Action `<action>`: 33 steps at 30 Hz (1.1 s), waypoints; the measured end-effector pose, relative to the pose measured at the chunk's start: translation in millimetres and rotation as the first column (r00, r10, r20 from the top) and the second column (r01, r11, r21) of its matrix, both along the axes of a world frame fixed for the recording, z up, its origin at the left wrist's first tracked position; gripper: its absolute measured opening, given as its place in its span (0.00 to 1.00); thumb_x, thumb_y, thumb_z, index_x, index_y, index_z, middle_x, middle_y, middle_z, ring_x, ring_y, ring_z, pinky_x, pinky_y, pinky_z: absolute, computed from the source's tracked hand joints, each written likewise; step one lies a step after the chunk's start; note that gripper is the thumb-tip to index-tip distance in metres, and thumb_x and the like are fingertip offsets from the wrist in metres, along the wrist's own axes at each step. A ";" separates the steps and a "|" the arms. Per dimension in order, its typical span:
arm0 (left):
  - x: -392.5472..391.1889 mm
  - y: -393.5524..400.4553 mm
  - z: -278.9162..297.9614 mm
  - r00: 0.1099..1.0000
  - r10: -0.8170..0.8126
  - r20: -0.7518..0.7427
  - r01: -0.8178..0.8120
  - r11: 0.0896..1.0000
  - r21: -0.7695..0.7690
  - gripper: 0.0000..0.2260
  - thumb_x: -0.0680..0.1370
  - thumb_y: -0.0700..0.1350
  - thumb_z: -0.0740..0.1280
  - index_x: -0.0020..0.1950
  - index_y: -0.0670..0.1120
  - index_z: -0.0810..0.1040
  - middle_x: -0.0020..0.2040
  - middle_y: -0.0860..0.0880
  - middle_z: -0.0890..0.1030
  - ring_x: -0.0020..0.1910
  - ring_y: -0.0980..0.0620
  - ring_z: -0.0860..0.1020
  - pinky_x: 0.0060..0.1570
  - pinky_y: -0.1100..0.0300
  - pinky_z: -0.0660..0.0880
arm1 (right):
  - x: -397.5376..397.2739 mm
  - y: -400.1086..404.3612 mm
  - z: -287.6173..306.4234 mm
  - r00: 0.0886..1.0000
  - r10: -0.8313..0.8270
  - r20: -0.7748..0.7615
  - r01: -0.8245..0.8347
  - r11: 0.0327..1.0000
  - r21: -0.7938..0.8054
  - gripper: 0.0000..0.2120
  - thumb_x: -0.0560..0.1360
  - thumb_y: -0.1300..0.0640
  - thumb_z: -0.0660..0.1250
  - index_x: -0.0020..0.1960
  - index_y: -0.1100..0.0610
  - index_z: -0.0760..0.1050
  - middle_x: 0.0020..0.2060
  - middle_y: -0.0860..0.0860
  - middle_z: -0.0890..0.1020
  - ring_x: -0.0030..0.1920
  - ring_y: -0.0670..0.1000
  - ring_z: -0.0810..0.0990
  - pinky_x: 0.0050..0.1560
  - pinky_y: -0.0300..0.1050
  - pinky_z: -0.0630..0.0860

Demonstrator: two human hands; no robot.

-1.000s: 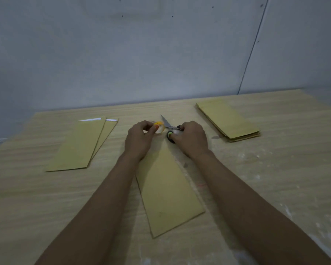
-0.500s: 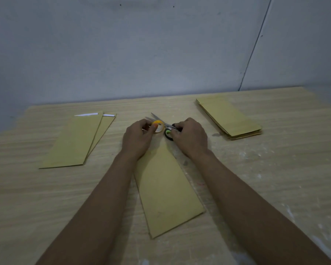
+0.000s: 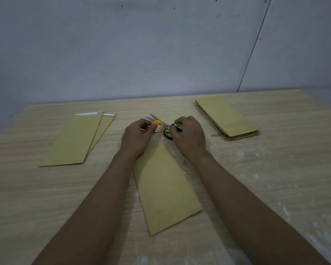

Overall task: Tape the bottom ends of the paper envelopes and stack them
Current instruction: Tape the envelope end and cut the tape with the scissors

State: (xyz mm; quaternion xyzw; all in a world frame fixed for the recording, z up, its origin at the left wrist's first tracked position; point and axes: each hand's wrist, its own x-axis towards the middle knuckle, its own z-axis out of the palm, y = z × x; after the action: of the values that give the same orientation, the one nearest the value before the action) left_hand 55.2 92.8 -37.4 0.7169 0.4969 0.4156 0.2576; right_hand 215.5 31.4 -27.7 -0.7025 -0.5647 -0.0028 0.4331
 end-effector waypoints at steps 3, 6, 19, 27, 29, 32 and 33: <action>0.2 -0.5 1.3 1.000 0.002 0.005 -0.002 1.000 -0.001 0.08 0.78 0.51 0.70 0.50 0.47 0.84 0.42 0.51 0.82 0.38 0.56 0.78 0.43 0.59 0.73 | -0.6 -0.3 -1.3 1.000 0.011 -0.007 -0.011 1.000 0.027 0.10 0.75 0.55 0.70 0.51 0.60 0.80 0.48 0.56 0.77 0.49 0.58 0.77 0.43 0.47 0.72; 0.1 -2.0 2.5 1.000 0.002 -0.003 -0.002 1.000 -0.002 0.08 0.78 0.51 0.70 0.49 0.48 0.83 0.42 0.51 0.82 0.40 0.54 0.78 0.43 0.59 0.73 | 0.1 -1.3 -2.3 1.000 0.016 -0.001 -0.016 0.999 0.052 0.10 0.75 0.55 0.70 0.51 0.60 0.80 0.48 0.56 0.77 0.48 0.58 0.77 0.43 0.46 0.73; -2.2 -12.9 12.3 0.997 0.010 0.083 -0.002 0.996 -0.092 0.13 0.77 0.50 0.72 0.58 0.45 0.77 0.43 0.53 0.79 0.41 0.53 0.79 0.39 0.61 0.72 | -1.8 -7.9 0.7 0.998 0.059 -0.019 -0.055 0.985 0.165 0.06 0.73 0.59 0.70 0.47 0.60 0.80 0.46 0.55 0.76 0.43 0.54 0.78 0.39 0.46 0.76; -23.6 -34.5 33.0 0.879 -0.066 -0.473 -0.025 0.983 -0.184 0.18 0.71 0.60 0.74 0.52 0.50 0.77 0.51 0.49 0.77 0.52 0.48 0.76 0.51 0.52 0.75 | -6.3 -16.1 3.1 0.993 0.119 -0.018 -0.111 0.963 0.244 0.03 0.72 0.61 0.69 0.44 0.60 0.80 0.42 0.55 0.76 0.39 0.52 0.77 0.39 0.50 0.78; -27.5 -42.1 38.5 0.847 -0.113 -0.520 -0.013 0.973 -0.232 0.17 0.70 0.58 0.76 0.51 0.51 0.76 0.51 0.49 0.77 0.54 0.47 0.77 0.55 0.51 0.75 | -7.7 -20.0 3.7 0.990 0.140 -0.020 -0.131 0.960 0.247 0.03 0.72 0.61 0.69 0.45 0.60 0.80 0.42 0.54 0.77 0.39 0.49 0.76 0.39 0.47 0.77; -28.5 -51.5 37.8 0.882 -0.103 -0.460 -0.026 0.964 -0.266 0.12 0.70 0.53 0.77 0.43 0.53 0.75 0.49 0.49 0.80 0.54 0.47 0.78 0.58 0.48 0.75 | -10.3 -25.3 3.9 0.983 0.183 -0.001 -0.177 0.955 0.240 0.03 0.72 0.61 0.68 0.44 0.60 0.80 0.39 0.53 0.78 0.37 0.48 0.74 0.37 0.44 0.73; -28.1 -53.4 37.1 0.893 -0.093 -0.441 -0.034 0.962 -0.271 0.11 0.71 0.52 0.77 0.42 0.53 0.75 0.49 0.48 0.81 0.53 0.47 0.79 0.58 0.49 0.75 | -10.9 -26.4 3.7 0.981 0.194 0.004 -0.189 0.952 0.240 0.02 0.71 0.62 0.68 0.43 0.59 0.80 0.37 0.53 0.78 0.36 0.48 0.74 0.37 0.45 0.73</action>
State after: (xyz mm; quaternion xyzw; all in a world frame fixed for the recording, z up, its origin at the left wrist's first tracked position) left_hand 27.0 39.4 -0.3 0.7587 0.5842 0.1625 0.2380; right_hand 204.6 5.0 -24.0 -0.5873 -0.6213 -0.0218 0.5183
